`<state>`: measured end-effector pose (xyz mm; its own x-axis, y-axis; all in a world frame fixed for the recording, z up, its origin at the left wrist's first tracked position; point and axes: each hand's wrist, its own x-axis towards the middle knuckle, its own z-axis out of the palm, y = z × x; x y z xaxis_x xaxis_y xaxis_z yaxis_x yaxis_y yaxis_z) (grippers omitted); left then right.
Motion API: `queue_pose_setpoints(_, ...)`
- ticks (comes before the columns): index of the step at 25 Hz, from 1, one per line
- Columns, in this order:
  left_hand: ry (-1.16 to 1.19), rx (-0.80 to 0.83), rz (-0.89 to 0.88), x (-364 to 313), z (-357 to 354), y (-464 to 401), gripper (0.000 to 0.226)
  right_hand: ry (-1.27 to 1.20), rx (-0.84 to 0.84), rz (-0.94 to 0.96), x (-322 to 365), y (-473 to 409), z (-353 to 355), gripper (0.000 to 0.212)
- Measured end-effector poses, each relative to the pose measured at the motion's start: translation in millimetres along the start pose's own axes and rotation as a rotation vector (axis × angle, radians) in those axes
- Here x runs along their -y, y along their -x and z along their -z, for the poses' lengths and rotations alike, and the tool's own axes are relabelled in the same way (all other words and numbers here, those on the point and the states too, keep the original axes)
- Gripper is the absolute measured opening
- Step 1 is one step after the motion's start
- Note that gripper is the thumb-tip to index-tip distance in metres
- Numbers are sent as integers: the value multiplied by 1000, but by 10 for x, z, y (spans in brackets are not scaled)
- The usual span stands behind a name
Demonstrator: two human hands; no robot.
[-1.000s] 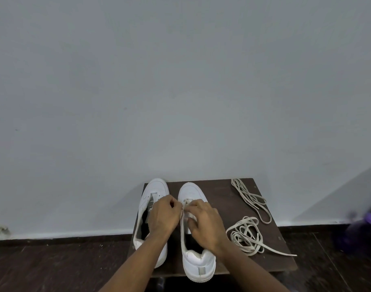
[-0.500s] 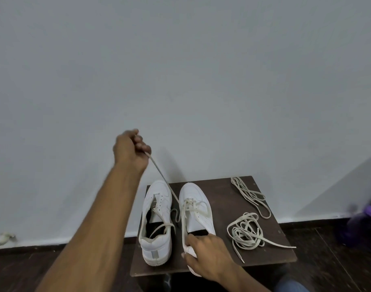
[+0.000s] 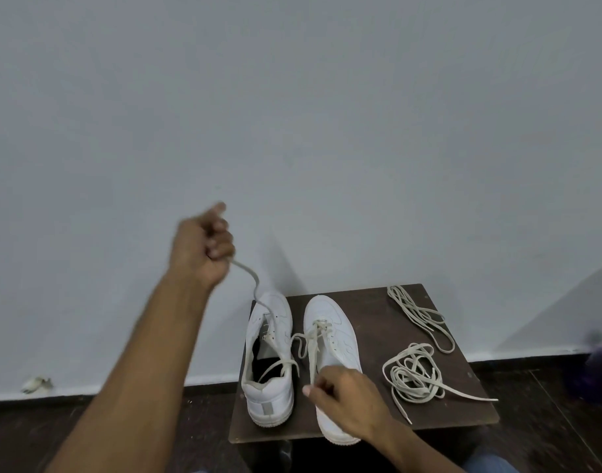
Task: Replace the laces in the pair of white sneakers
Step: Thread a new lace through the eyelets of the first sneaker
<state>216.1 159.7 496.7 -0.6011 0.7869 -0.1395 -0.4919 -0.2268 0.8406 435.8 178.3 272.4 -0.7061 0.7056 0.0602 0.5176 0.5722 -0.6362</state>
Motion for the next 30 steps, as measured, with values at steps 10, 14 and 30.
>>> queue_pose_setpoints(10,-1626,13,38,1819,358,-140,27,179,-103,-162,-337,-249,178,42)
queue_pose_setpoints(14,-1747,127,71,1972,401,-370,18,317,-65,-176,-373,-272,213,61)
queue_pose_setpoints(30,-851,103,101,1000,-1,-266,10,368,10,-201,-305,-299,196,34)
